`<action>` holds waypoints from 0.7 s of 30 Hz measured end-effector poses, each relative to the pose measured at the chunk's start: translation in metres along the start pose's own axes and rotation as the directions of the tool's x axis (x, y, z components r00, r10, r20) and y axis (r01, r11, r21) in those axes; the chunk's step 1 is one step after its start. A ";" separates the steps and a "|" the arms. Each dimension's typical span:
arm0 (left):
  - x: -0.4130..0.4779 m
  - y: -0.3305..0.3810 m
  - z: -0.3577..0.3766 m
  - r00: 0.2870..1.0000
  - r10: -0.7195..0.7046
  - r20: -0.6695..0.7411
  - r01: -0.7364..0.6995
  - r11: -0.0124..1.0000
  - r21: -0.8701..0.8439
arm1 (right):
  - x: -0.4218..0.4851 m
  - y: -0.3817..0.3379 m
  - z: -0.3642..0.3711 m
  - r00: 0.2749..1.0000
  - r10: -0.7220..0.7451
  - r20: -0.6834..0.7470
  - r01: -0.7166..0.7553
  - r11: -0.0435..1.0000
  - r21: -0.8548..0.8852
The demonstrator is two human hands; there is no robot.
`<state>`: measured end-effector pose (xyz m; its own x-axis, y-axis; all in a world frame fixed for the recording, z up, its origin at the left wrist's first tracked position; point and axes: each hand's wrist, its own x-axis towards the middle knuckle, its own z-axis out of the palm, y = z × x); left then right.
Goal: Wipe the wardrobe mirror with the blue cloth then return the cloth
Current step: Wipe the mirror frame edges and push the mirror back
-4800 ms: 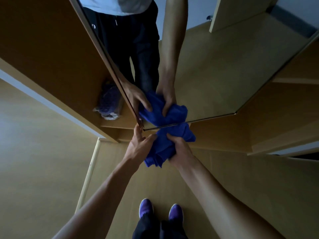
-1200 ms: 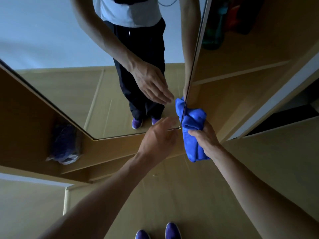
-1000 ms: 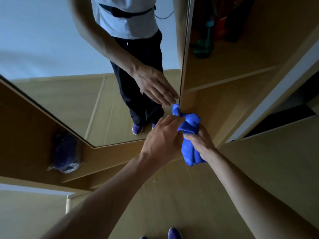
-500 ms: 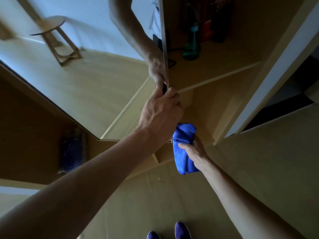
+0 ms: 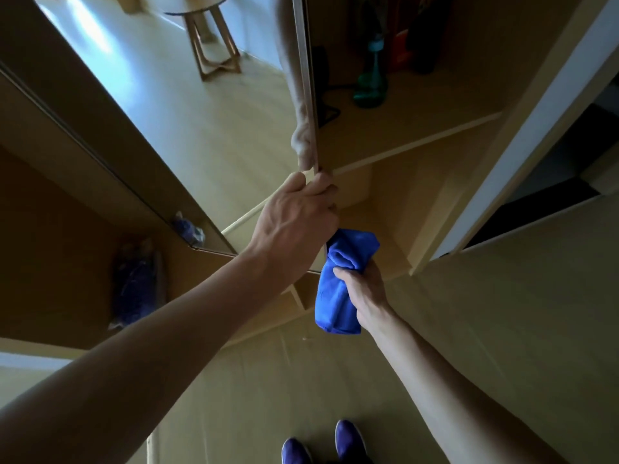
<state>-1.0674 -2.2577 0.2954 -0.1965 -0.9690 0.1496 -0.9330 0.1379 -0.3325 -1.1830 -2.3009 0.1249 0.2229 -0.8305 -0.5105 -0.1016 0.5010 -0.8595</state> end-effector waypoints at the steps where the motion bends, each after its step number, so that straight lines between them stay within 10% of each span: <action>1: 0.000 -0.001 -0.002 1.000 0.000 -0.011 0.000 1.000 -0.003 | -0.003 -0.005 0.001 1.000 -0.015 0.007 0.015 1.000 0.004; 21: 0.019 -0.051 -0.094 0.996 0.063 -0.067 -0.042 0.960 0.276 | -0.032 -0.048 0.018 0.998 -0.023 -0.065 0.020 0.999 -0.043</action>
<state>-1.0519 -2.2643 0.4027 -0.2744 -0.9425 0.1910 -0.8045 0.1162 -0.5824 -1.1674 -2.2936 0.1829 0.1619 -0.8556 -0.4917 -0.1383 0.4736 -0.8698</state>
